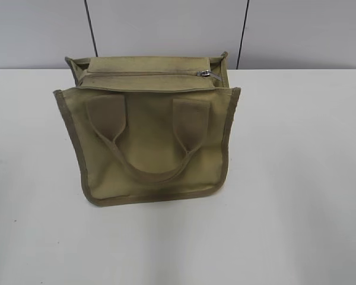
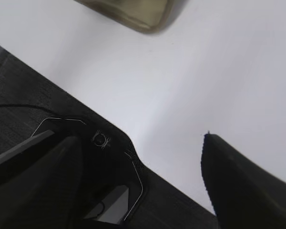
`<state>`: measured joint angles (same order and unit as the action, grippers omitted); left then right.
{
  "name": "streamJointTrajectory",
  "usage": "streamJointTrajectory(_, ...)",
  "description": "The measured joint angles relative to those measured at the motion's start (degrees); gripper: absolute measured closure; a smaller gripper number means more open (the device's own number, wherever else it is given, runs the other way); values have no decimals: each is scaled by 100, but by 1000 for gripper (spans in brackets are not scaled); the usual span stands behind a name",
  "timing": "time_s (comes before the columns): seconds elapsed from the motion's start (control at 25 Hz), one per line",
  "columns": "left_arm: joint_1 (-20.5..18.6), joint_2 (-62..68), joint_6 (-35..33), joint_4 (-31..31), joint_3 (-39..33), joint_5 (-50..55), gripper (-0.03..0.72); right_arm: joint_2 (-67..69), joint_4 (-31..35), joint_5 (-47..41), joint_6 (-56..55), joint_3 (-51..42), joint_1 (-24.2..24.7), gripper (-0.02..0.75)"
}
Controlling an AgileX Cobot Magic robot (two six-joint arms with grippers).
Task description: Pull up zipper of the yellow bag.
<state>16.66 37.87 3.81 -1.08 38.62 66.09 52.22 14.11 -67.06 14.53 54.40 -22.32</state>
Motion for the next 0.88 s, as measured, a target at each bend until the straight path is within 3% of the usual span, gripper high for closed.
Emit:
streamJointTrajectory(0.12, 0, -781, -381, 5, 0, 84, 111, -1193, -4, 1, -61, -750, 0, 142)
streamJointTrajectory(0.44, 0, -2174, -528, 23, -428, 18, 109, -3358, -233, -92, -659, -2205, 0, 142)
streamJointTrajectory(0.64, 0, -2255, -546, 4, -639, -308, 109, -3796, -742, -239, -959, -2520, 0, 142)
streamJointTrajectory(0.88, 0, -2250, -614, -147, -755, -574, 169, -3816, -782, 239, -999, -2686, 0, 142)
